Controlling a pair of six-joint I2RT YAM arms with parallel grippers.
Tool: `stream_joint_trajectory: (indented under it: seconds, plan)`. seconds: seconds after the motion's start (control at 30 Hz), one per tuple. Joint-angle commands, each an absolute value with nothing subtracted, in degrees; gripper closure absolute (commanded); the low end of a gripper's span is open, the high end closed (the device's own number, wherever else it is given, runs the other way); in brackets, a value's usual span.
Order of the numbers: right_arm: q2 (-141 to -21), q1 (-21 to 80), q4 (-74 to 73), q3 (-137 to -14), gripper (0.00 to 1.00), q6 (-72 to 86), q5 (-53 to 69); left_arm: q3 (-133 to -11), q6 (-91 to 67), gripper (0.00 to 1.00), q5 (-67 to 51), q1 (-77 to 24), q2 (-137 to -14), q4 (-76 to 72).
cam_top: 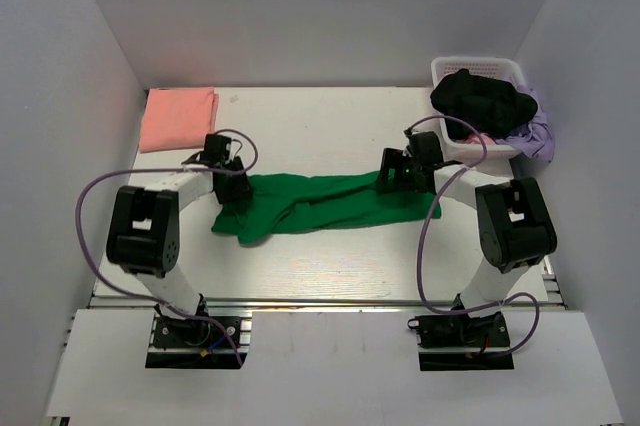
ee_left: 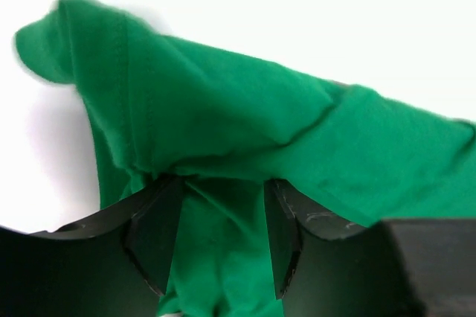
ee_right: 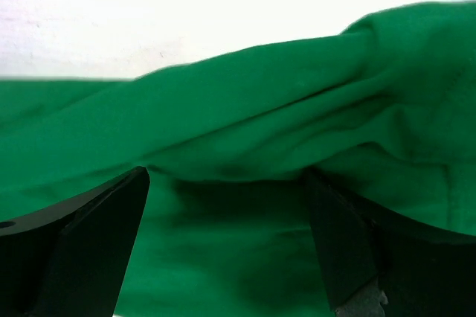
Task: Fold and stack the t-shirts
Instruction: Rotate the tshirt 90 degrees
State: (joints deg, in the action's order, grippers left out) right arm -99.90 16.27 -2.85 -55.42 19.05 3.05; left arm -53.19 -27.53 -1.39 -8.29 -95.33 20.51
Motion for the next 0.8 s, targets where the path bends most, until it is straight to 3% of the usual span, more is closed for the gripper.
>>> stream_joint_trajectory:
  seconds: [0.0, 0.13, 0.17, 0.27, 0.37, 0.43, 0.5, 0.57, 0.63, 0.77]
  plan:
    - [-97.6, 16.3, -7.6, -48.3, 0.1, 20.8, 1.5, -60.6, -27.4, 0.42, 4.8, -7.8, -107.6, 20.6]
    - [-88.0, 20.2, -6.5, -39.3, 0.1, 21.4, 8.2, -82.2, -24.2, 0.44, 9.3, -7.8, -126.7, 27.1]
    - [-85.3, 22.7, -6.2, -35.5, 0.1, 20.1, 15.9, -93.8, -23.4, 0.44, 7.2, -7.8, -130.7, 29.7]
    - [-83.6, 29.5, -11.6, -34.5, 0.1, 14.5, 23.5, -115.1, -19.0, 0.44, -4.1, -7.8, -145.3, 29.2]
    - [-84.9, 38.1, -16.1, -35.6, 0.1, 8.2, 28.7, -132.3, -17.8, 0.33, -15.9, -9.1, -156.6, 25.3]
    - [-87.9, 44.1, -19.0, -38.0, 0.1, 2.4, 29.8, -135.5, -21.2, 0.25, -24.1, -9.6, -159.1, 18.7]
    - [-88.3, 47.2, -20.5, -42.3, 0.22, -2.6, 31.8, -132.1, -26.0, 0.18, -27.2, -10.2, -159.8, 4.2]
    - [-88.1, 49.7, -21.5, -47.2, 0.1, -5.2, 37.3, -134.7, -29.9, 0.13, -26.6, -12.0, -163.0, -0.9]
    - [-85.5, 51.3, -17.8, -48.3, 0.1, -4.8, 40.5, -141.2, -32.2, 0.1, -26.5, -12.6, -167.7, -3.8]
    - [-83.1, 51.9, -15.9, -52.5, 0.1, -6.7, 41.4, -139.1, -35.1, 0.0, -24.6, -14.9, -167.6, -13.5]
